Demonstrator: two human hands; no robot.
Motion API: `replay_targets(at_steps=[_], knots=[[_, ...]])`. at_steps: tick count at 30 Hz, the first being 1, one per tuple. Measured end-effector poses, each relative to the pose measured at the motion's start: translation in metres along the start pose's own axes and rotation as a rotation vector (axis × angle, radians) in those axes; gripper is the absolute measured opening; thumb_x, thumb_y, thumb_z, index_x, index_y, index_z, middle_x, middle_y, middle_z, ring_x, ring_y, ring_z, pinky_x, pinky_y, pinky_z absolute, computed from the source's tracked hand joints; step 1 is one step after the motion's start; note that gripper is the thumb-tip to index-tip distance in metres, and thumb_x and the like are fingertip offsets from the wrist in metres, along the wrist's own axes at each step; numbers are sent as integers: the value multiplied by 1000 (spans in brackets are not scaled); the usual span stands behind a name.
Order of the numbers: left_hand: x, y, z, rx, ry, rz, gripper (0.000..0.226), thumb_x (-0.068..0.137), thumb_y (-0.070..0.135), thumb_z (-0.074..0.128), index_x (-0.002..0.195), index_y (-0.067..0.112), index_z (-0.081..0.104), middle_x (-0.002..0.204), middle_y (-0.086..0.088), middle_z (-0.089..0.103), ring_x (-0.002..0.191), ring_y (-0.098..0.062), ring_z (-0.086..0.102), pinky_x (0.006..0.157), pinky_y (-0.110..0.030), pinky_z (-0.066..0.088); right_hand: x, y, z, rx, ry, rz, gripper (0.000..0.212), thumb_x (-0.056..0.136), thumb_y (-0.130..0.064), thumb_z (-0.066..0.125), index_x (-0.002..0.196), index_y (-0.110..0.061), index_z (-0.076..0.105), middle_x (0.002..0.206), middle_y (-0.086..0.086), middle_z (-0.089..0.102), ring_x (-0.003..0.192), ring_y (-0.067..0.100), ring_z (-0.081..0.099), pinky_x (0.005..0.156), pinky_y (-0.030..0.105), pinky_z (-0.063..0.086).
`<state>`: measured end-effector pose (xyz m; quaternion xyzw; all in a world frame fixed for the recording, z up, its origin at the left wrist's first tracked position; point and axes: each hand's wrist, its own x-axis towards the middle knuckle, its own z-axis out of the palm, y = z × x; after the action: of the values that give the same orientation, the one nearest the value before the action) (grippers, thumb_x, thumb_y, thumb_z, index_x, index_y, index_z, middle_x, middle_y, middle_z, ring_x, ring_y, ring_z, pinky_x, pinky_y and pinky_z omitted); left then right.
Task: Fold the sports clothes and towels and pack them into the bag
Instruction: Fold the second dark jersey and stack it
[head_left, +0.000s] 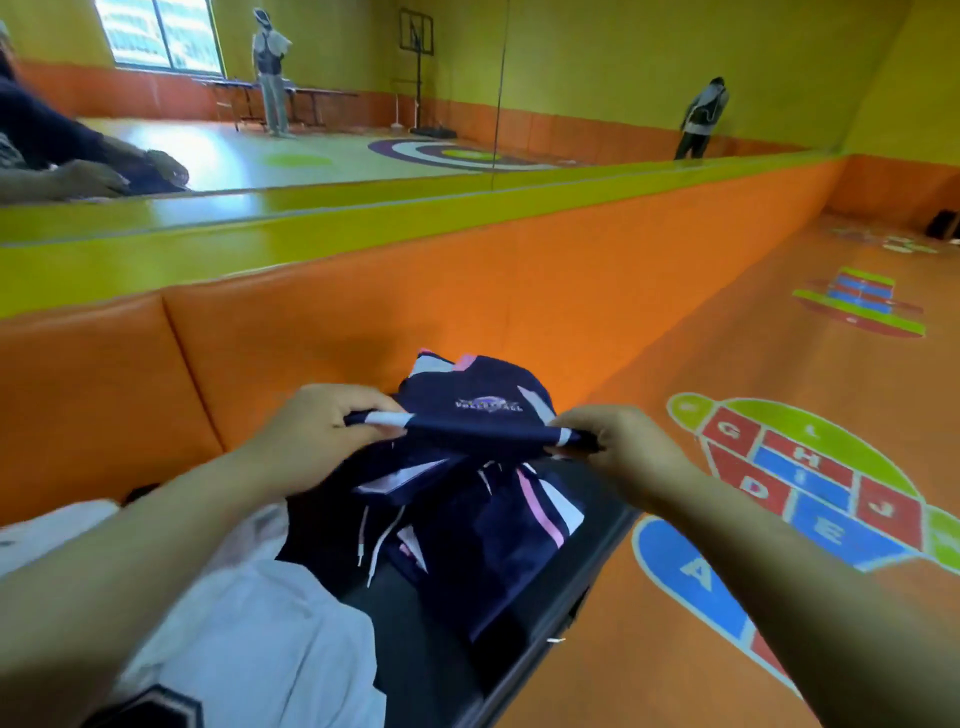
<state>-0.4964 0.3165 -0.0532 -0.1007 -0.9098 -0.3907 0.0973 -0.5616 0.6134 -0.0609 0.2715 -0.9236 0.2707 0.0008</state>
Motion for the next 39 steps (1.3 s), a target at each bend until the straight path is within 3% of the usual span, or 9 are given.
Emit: replay_targets(at_steps=[3,8,14,20,23,27,32,36,39], knots=[[-45,-32,35,-102,-184,-182,28,81,14,73,86,42,70,84,18,72,83,-1,66,76,-18,48,-28,15,49,-45,-236,55,11,88,-30,67,97,-24,71,80,-4,66,73,13,57,68,33,46],[-93,-64,68,-183,-429,-336,5,83,16,71,82,20,75,88,1,74,83,-9,68,74,-19,50,-62,21,90,32,-489,122,9,87,-30,68,95,-33,72,63,-38,56,67,-10,54,59,6,37],[-95,-77,79,-214,-554,-396,4,81,20,73,78,21,73,71,1,66,62,-1,54,62,-19,42,-71,26,92,161,-677,222,2,86,-26,70,87,-26,72,61,-17,63,56,-5,56,56,8,41],[-70,-86,89,-164,-373,-441,22,81,21,73,83,0,66,69,-3,57,63,-6,50,58,-18,41,-39,48,97,269,-502,277,10,81,-28,74,91,-28,72,87,-4,73,79,12,68,76,32,57],[-43,-88,88,-189,-210,-425,5,80,19,74,76,17,71,74,-3,68,65,-9,61,61,-25,47,-13,58,98,255,-343,285,12,78,-27,77,88,-28,71,89,-11,71,84,7,66,81,32,54],[-7,-101,92,-88,-46,-405,8,78,25,76,79,19,71,82,-5,70,82,-24,65,78,-41,51,27,69,102,180,-221,284,17,78,-31,77,91,-24,68,89,-7,69,82,13,63,79,37,52],[22,-124,112,39,60,-485,9,82,26,71,89,21,67,81,3,64,77,-14,57,65,-23,41,66,78,120,-58,-154,259,26,83,-37,68,104,-23,62,102,-2,66,93,21,60,78,41,52],[11,-128,127,84,117,-505,36,85,16,68,120,21,59,111,2,57,100,-14,55,87,-23,41,65,82,138,-249,-68,217,38,90,-35,61,123,-19,53,120,4,57,109,28,52,84,41,48],[-14,-125,139,177,22,-444,40,84,20,70,122,23,58,126,3,46,118,-17,39,101,-24,31,42,80,151,-222,-13,64,42,88,-35,64,124,-16,56,123,5,55,113,30,49,87,41,44]])
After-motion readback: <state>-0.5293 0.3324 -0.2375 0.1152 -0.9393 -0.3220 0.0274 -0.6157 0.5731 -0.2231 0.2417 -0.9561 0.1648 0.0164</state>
